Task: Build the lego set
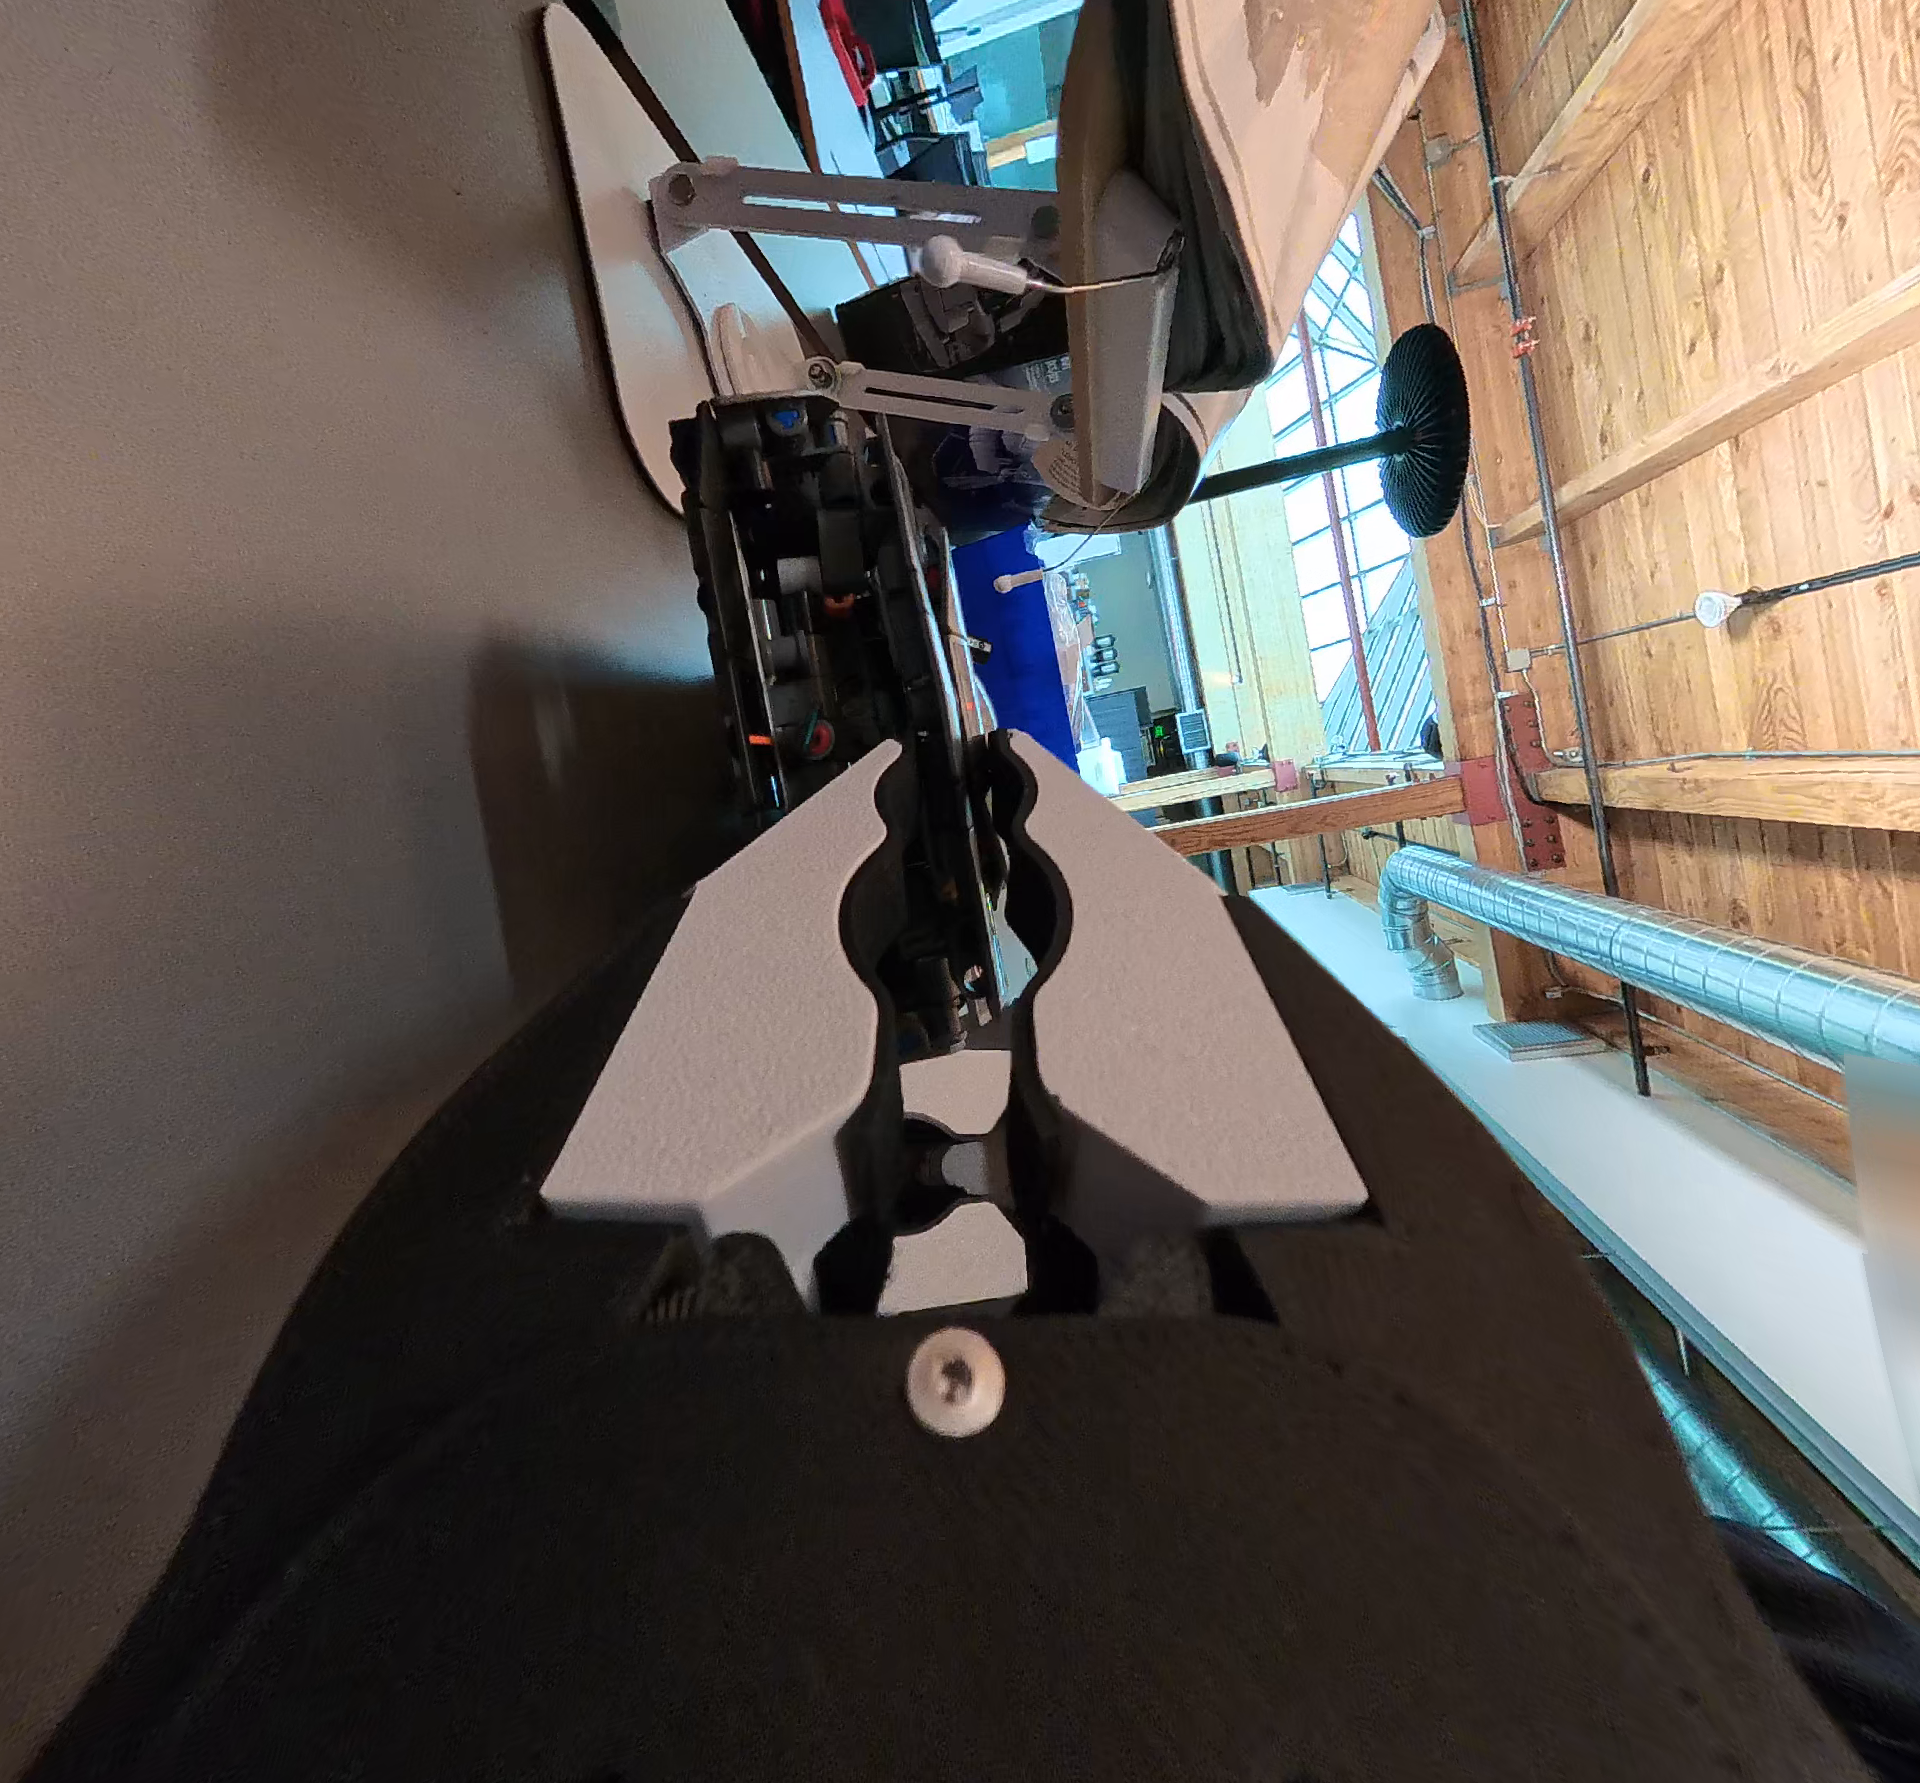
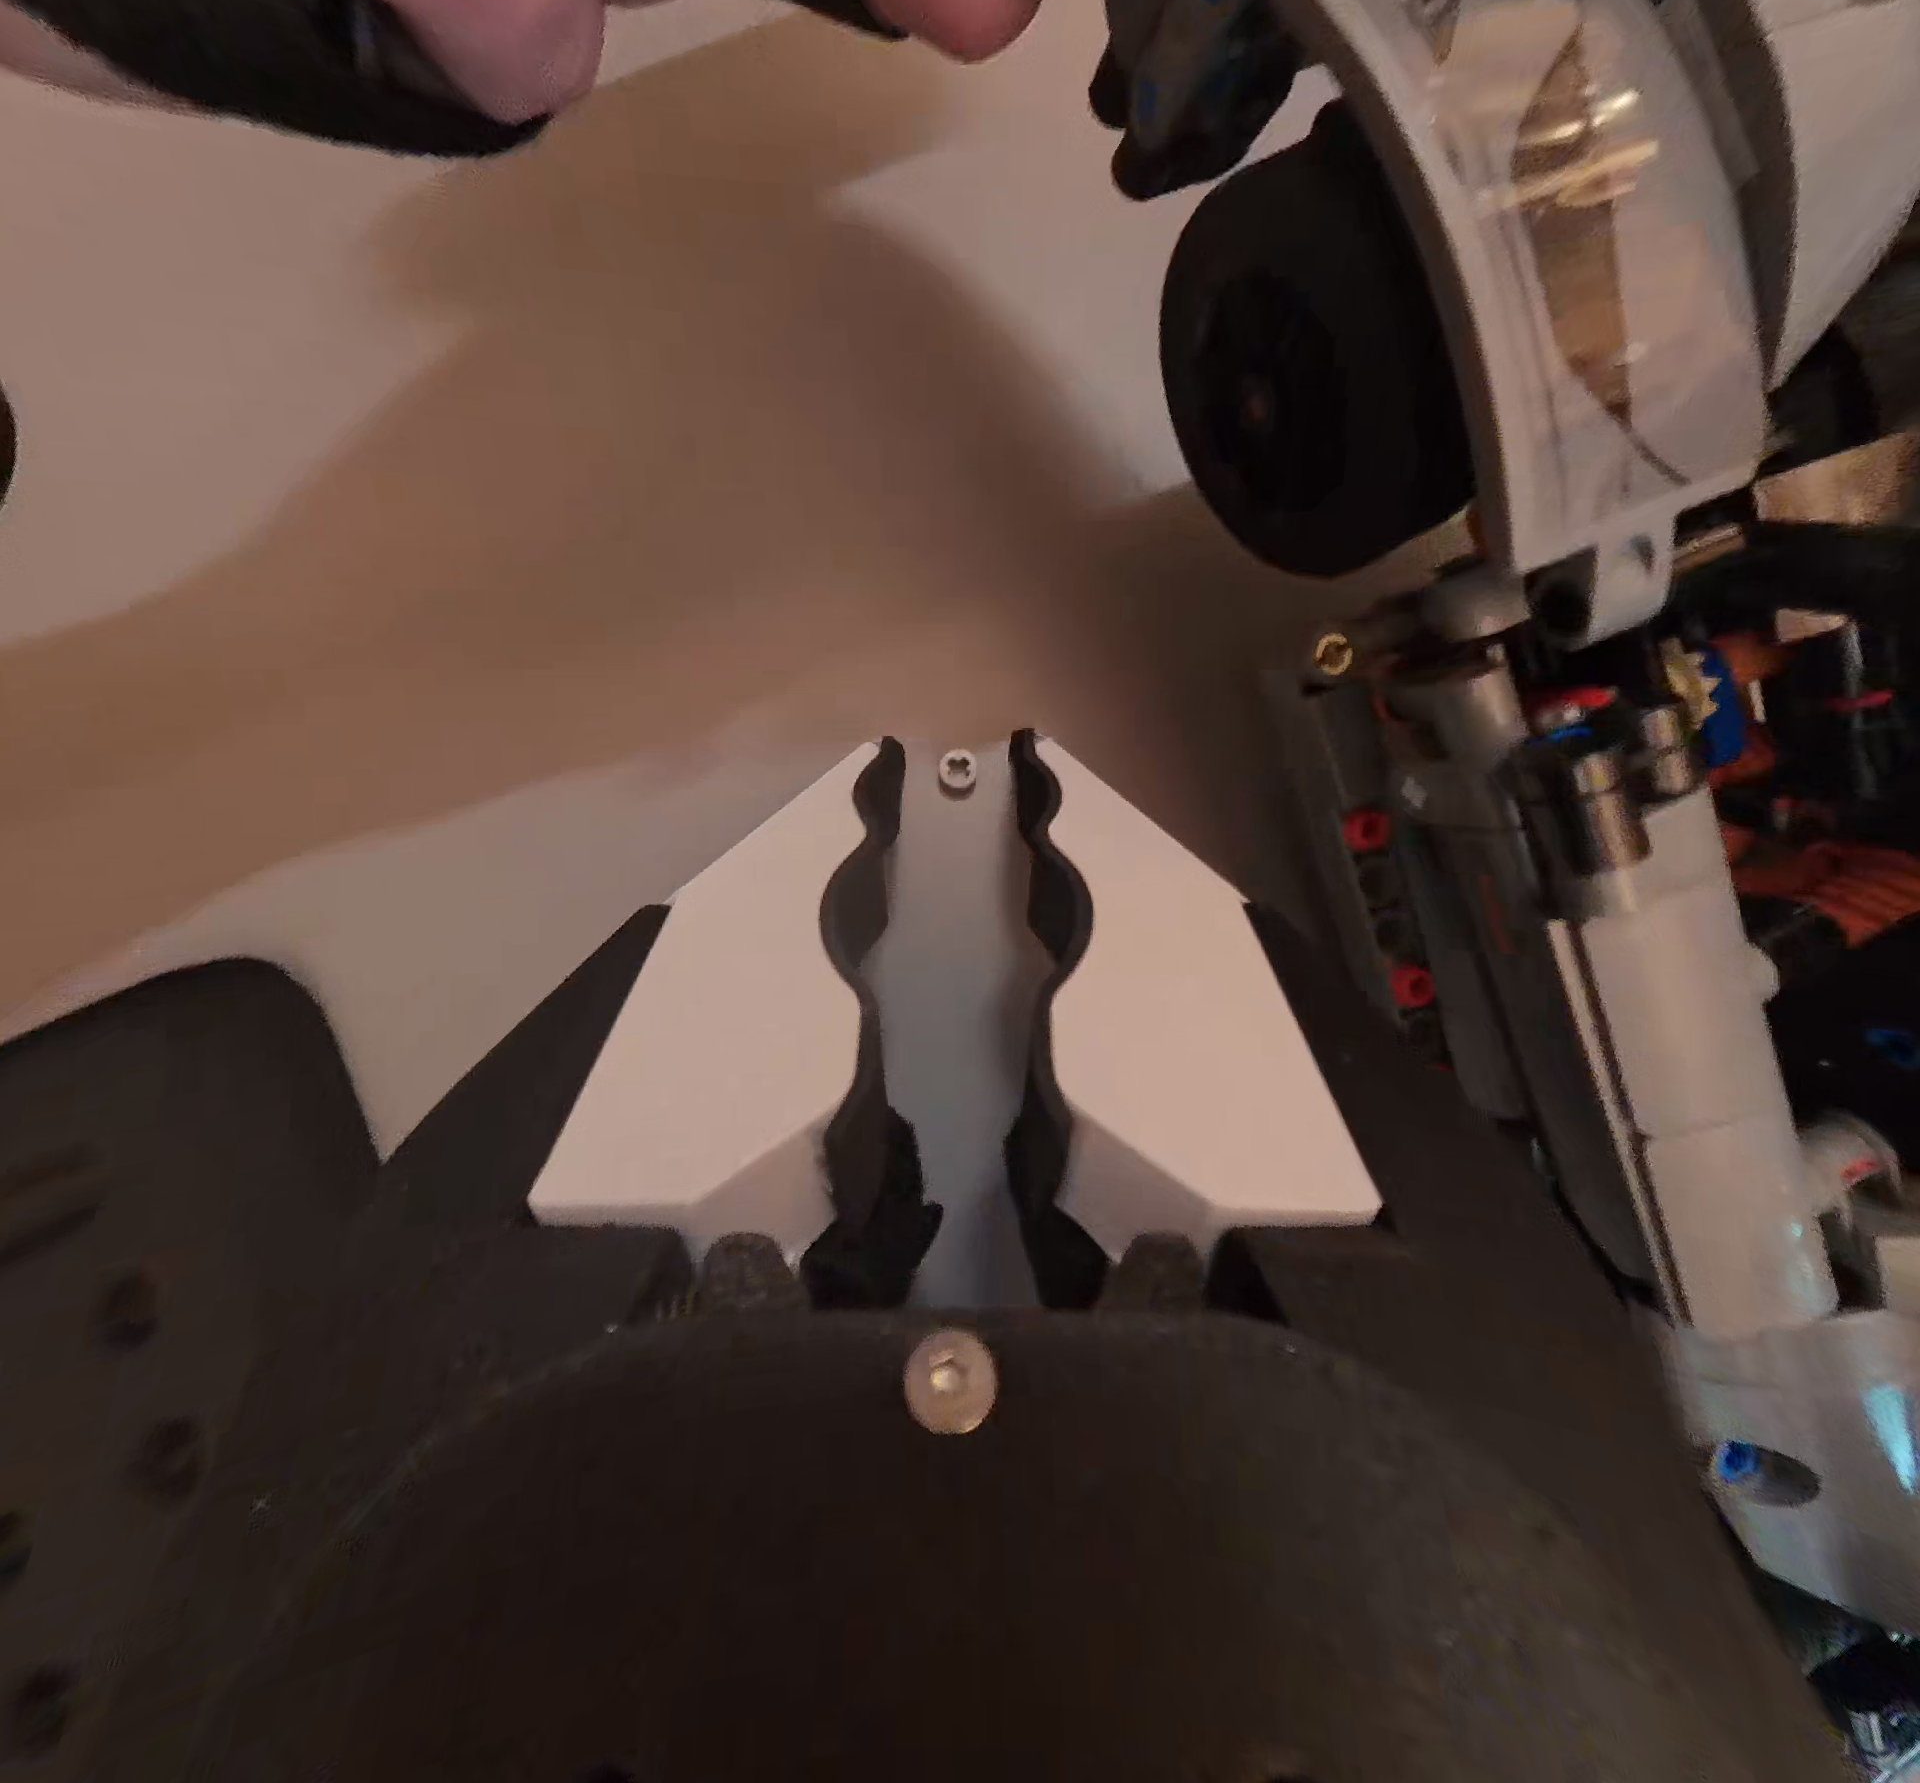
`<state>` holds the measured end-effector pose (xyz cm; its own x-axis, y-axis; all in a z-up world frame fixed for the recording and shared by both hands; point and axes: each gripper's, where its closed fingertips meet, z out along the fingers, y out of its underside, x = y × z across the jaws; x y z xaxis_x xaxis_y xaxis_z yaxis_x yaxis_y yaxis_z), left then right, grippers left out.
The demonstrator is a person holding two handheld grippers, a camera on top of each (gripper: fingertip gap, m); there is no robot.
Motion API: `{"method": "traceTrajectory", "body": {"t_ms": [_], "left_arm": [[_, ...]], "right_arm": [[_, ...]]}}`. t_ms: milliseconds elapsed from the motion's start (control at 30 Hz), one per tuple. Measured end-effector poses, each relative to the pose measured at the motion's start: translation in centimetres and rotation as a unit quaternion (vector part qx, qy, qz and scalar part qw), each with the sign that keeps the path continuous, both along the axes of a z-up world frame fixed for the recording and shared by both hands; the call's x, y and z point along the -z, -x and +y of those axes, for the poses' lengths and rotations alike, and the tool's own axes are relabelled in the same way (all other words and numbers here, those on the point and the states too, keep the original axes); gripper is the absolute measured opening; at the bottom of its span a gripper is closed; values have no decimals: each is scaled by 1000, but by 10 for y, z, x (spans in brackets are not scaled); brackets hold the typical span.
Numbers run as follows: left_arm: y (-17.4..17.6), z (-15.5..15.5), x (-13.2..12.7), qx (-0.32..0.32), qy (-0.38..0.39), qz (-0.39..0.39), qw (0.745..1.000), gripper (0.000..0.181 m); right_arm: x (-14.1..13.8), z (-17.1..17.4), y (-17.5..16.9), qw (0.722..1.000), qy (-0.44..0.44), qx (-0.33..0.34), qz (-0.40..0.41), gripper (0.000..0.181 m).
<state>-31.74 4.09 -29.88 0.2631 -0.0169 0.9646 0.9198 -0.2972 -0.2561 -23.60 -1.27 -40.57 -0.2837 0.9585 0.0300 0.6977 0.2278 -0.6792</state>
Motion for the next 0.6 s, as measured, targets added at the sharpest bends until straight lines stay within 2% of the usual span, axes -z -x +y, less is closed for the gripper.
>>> {"method": "traceTrajectory", "body": {"t_ms": [100,267,600], "left_arm": [[1,-4,4,-3,-1,-6,1000,10],[3,-13,14,-13,1,-19,1000,10],[8,-30,26,-40,-11,-44,998,10]], "right_arm": [[1,-8,2,1000,8,-9,-8,0],[1,-7,-9,1000,3,-18,-22,0],[1,15,-60,998,-1,-46,-45,0]]}}
